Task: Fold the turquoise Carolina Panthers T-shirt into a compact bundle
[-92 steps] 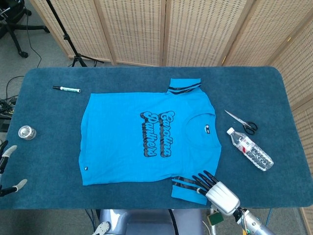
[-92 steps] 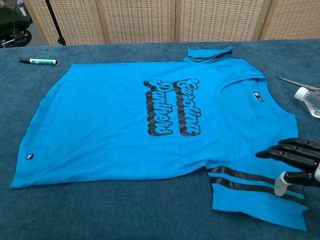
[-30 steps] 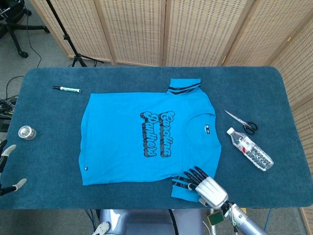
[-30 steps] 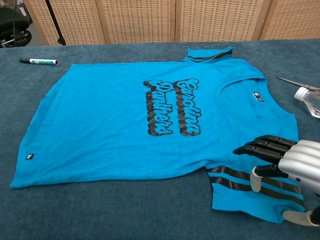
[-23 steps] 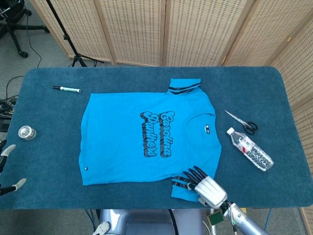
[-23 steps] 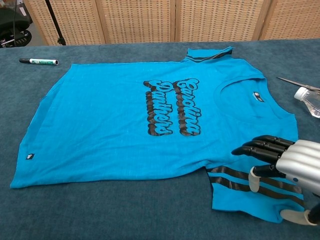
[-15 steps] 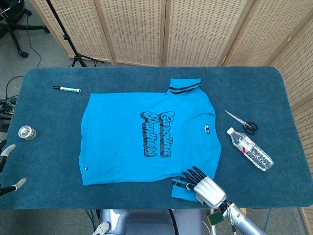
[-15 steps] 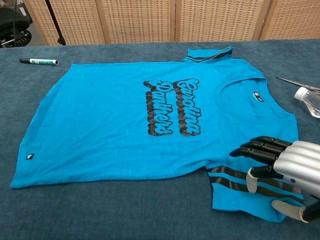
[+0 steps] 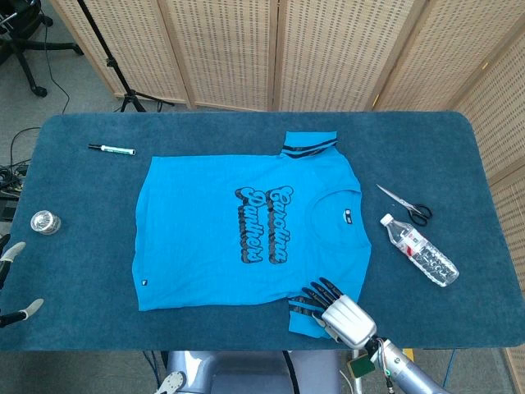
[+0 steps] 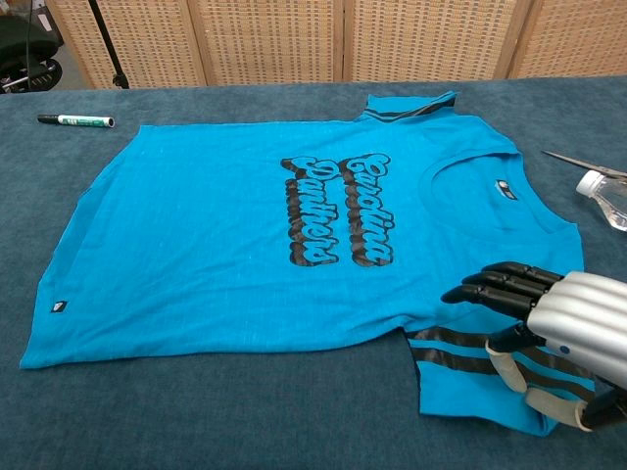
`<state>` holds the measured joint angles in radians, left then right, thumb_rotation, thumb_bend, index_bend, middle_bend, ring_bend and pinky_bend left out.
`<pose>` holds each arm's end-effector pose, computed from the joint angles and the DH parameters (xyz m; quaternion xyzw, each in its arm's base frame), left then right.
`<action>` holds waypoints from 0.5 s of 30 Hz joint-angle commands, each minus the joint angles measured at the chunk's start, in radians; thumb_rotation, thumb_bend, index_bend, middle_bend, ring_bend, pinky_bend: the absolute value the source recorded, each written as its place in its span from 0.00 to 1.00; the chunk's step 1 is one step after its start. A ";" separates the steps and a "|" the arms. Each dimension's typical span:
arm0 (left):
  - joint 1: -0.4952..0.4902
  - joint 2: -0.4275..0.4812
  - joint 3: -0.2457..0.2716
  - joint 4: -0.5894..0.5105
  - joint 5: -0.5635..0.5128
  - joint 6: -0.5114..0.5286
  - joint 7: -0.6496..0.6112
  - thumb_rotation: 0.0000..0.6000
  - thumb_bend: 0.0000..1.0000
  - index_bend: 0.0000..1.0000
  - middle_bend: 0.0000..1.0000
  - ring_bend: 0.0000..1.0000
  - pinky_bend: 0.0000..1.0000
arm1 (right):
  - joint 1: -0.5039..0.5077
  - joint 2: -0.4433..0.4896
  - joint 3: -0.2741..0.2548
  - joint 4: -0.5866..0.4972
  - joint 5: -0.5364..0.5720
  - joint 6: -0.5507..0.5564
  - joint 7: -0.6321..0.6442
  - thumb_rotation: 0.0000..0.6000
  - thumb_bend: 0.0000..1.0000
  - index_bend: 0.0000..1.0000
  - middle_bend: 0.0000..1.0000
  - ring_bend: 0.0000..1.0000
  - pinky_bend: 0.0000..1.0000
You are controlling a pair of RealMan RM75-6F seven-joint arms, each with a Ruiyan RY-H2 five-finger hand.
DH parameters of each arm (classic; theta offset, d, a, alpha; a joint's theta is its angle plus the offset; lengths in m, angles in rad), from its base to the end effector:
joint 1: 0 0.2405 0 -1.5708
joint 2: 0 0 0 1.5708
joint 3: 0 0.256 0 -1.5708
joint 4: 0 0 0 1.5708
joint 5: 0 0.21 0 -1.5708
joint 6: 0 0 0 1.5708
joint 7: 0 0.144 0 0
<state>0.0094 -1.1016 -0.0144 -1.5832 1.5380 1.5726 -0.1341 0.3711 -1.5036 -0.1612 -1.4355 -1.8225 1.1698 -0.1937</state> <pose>-0.3255 0.1439 0.1720 -0.5589 -0.4162 -0.4100 0.5885 -0.2285 -0.1787 -0.0268 0.8382 -0.2835 0.3543 0.3025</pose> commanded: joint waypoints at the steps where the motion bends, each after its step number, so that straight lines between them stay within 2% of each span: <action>1: 0.000 0.000 0.000 0.000 0.000 0.000 0.001 1.00 0.10 0.00 0.00 0.00 0.00 | 0.001 -0.003 0.001 0.003 -0.005 0.013 0.011 1.00 0.44 0.61 0.10 0.00 0.00; 10: -0.010 -0.008 0.005 0.002 0.002 -0.022 0.018 1.00 0.11 0.00 0.00 0.00 0.00 | 0.004 0.012 0.009 -0.016 0.000 0.041 0.046 1.00 0.44 0.64 0.10 0.00 0.00; 15: -0.033 -0.021 0.026 0.013 0.051 -0.051 0.012 1.00 0.11 0.00 0.00 0.00 0.00 | 0.004 0.023 0.010 -0.027 0.000 0.058 0.074 1.00 0.44 0.64 0.10 0.00 0.00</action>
<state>-0.0139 -1.1176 0.0027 -1.5755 1.5740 1.5354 -0.1149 0.3754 -1.4847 -0.1517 -1.4581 -1.8225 1.2217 -0.1284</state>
